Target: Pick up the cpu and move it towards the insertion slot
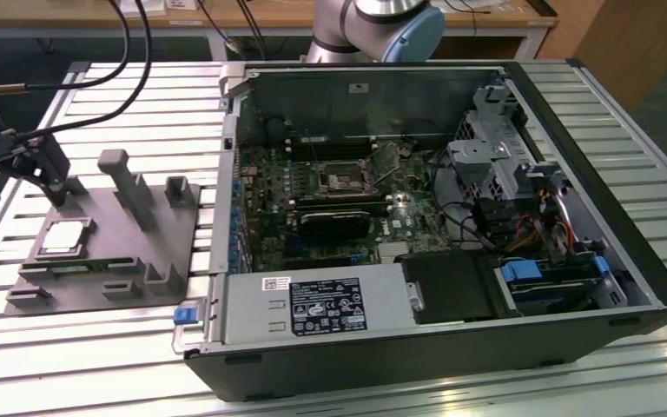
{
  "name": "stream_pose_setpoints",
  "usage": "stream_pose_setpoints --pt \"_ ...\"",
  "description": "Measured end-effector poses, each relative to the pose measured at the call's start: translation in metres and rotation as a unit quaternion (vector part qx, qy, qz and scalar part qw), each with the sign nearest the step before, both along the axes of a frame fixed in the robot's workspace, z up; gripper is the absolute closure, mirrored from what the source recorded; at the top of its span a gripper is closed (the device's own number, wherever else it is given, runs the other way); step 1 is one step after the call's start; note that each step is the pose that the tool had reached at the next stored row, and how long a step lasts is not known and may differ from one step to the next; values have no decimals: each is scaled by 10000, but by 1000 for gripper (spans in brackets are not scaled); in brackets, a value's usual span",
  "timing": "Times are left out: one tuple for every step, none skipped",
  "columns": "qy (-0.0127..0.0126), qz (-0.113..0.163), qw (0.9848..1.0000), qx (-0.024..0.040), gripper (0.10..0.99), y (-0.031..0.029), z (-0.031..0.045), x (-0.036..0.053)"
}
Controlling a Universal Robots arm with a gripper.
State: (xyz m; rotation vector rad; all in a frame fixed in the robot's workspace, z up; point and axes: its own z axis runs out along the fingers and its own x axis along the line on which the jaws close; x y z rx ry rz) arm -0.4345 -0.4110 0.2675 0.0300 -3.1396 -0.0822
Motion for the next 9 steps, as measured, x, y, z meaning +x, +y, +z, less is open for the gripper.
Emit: stream_pose_setpoints --pt "0 0 10000 0 290 0 -4 0" --pt "0 0 10000 0 290 0 -8 0" --pt "0 0 10000 0 290 0 -12 0" --pt "0 0 10000 0 290 0 -16 0" --pt "0 0 10000 0 290 0 -20 0" --pt "0 0 10000 0 290 0 -24 0" --pt "0 0 10000 0 290 0 -28 0" --pt "0 0 10000 0 290 0 -31 0" --pt "0 0 10000 0 290 0 -35 0"
